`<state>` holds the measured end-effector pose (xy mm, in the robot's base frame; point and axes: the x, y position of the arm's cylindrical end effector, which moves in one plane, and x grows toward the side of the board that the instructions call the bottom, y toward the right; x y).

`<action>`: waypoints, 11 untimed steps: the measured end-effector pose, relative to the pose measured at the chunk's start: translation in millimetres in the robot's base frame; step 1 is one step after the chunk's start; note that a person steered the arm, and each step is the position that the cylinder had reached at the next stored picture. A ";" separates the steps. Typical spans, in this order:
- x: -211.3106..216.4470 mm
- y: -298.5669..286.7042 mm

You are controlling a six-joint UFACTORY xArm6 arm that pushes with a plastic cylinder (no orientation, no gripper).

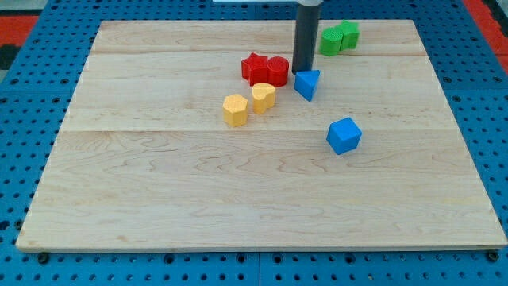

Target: Slide the blue cube towards the left of the board

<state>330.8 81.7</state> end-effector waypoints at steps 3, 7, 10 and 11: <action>37.5 37.0; 125.5 -27.7; 173.3 -123.9; 152.5 -147.7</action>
